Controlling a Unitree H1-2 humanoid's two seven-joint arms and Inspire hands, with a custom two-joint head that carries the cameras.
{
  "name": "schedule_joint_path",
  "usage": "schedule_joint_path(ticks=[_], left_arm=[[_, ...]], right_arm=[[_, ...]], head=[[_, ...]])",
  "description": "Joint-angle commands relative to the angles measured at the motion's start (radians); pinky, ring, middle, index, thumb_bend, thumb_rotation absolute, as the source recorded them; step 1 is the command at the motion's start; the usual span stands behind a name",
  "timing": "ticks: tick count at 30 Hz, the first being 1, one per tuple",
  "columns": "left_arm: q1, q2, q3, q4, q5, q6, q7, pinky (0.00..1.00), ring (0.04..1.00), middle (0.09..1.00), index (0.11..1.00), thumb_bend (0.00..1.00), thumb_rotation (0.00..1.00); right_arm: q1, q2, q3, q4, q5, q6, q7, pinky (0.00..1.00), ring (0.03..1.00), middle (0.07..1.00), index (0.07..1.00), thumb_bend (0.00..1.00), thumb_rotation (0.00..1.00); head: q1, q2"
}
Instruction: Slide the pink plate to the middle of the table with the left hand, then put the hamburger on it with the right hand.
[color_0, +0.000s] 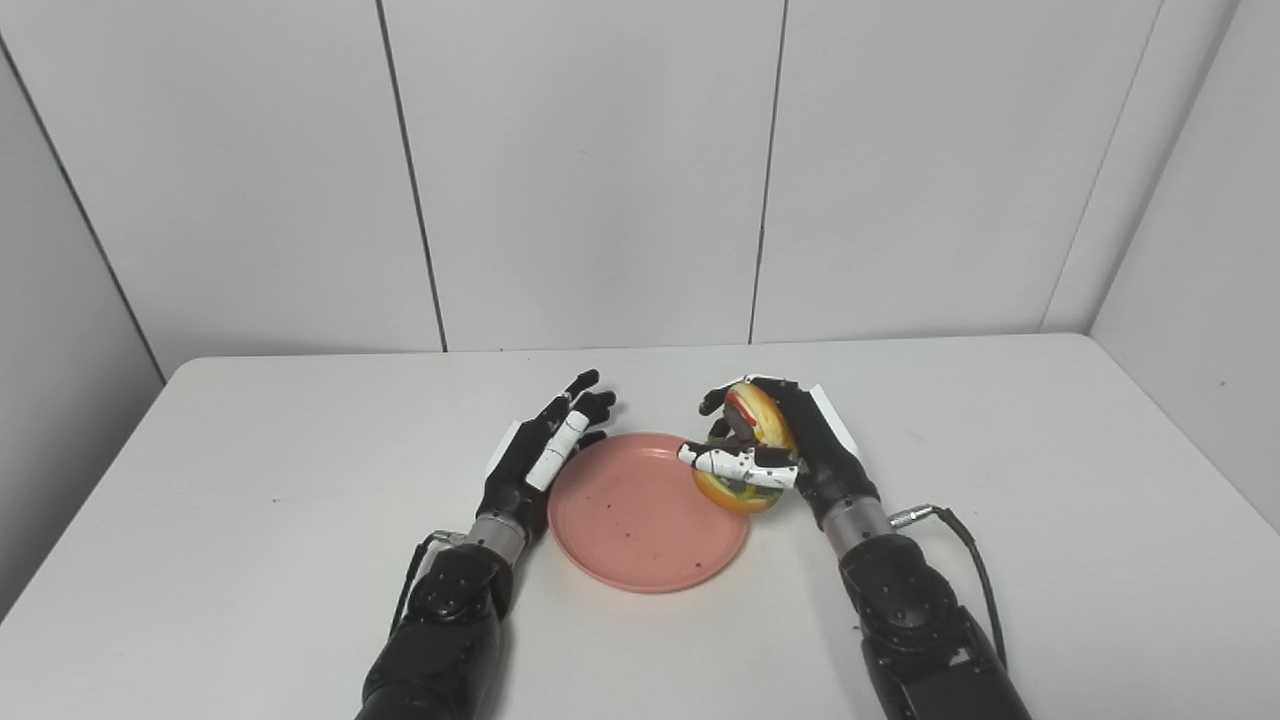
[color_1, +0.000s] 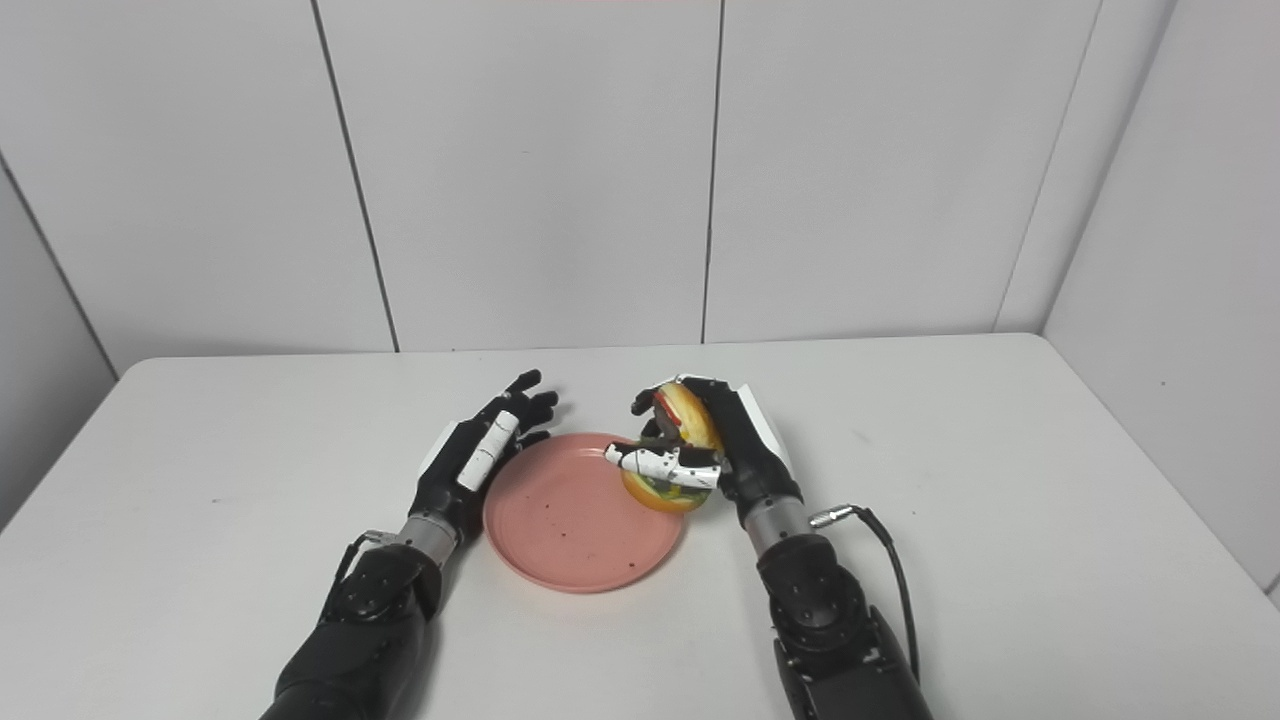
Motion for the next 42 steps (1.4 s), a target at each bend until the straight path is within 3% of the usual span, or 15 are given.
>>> schedule_joint_path(ticks=[1, 7, 17, 26, 42], left_arm=[[0.074, -0.036, -0.008, 0.046, 0.006, -0.022, 0.014, 0.84, 0.886, 0.834, 0.88, 0.95, 0.8], [0.074, -0.051, -0.014, 0.047, 0.022, -0.023, 0.035, 0.8, 0.867, 0.823, 0.867, 0.93, 0.81], [0.075, -0.068, -0.018, 0.038, 0.026, -0.025, 0.04, 0.78, 0.842, 0.822, 0.863, 0.94, 0.81], [0.086, -0.063, -0.019, 0.02, 0.034, -0.025, 0.042, 0.75, 0.823, 0.81, 0.867, 0.91, 0.81], [0.1, -0.049, -0.011, 0.007, 0.025, -0.024, 0.021, 0.78, 0.869, 0.823, 0.857, 0.96, 0.81]], right_arm=[[-0.072, 0.013, 0.005, -0.004, -0.012, -0.076, -0.018, 0.25, 0.303, 0.385, 0.479, 0.5, 0.15], [-0.108, 0.028, 0.026, 0.057, -0.045, -0.121, -0.027, 0.24, 0.298, 0.39, 0.479, 0.5, 0.16], [-0.144, 0.062, 0.04, 0.109, -0.064, -0.115, -0.031, 0.23, 0.284, 0.363, 0.478, 0.5, 0.16], [-0.169, 0.043, 0.094, 0.234, -0.152, -0.234, -0.076, 0.24, 0.291, 0.363, 0.477, 0.5, 0.16], [-0.164, 0.003, 0.113, 0.298, -0.214, -0.234, -0.086, 0.26, 0.316, 0.384, 0.477, 0.5, 0.17]], head=[[0.001, 0.0], [0.019, 0.0], [0.041, 0.001], [0.048, 0.006], [0.022, 0.021]])
